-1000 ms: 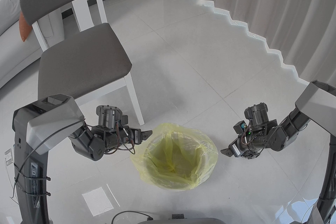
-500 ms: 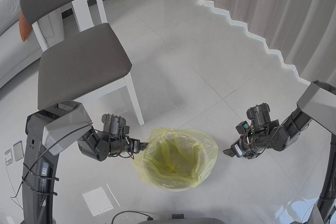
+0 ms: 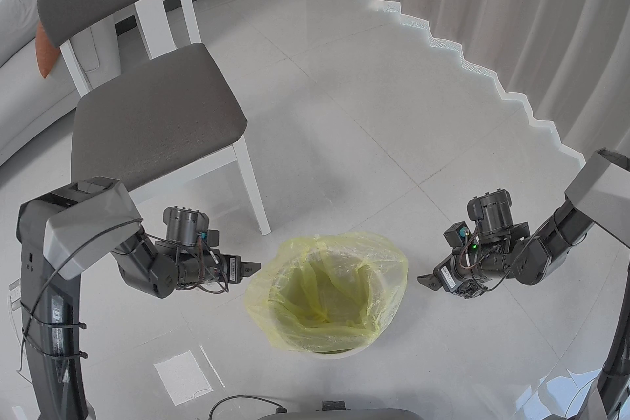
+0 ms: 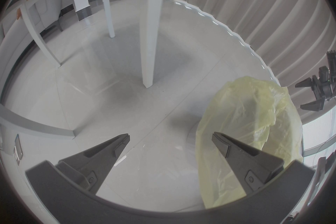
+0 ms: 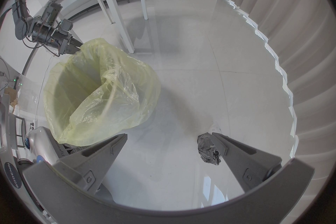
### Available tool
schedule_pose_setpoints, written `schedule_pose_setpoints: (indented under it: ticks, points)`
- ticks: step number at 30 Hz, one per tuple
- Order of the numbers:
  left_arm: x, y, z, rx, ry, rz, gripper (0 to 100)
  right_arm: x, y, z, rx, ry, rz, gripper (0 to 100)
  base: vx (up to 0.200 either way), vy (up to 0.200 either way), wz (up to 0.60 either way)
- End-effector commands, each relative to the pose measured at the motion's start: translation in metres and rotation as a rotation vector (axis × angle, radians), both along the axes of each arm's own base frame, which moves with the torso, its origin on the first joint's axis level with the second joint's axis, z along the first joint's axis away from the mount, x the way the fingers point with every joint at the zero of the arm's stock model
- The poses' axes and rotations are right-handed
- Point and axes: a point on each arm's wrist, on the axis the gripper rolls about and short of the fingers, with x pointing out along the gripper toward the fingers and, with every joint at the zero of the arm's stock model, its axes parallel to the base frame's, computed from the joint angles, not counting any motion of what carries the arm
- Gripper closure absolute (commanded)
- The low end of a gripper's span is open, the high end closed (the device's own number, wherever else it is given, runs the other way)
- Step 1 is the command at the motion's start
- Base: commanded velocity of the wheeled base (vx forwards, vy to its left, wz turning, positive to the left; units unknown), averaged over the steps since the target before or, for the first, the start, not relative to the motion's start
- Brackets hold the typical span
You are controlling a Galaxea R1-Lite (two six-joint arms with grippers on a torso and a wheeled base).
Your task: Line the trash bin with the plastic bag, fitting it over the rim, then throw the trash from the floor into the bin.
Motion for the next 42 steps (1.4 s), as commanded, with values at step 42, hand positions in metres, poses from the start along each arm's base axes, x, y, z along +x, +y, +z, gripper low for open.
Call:
schedule_pose_setpoints:
  ticks: [42]
  points:
    - [-0.079,-0.045,0.067,-0.074,-0.328,-0.230,0,0.030,0.030,-0.085,-0.024,0.081,0.046,0,0.000,0.000,0.00]
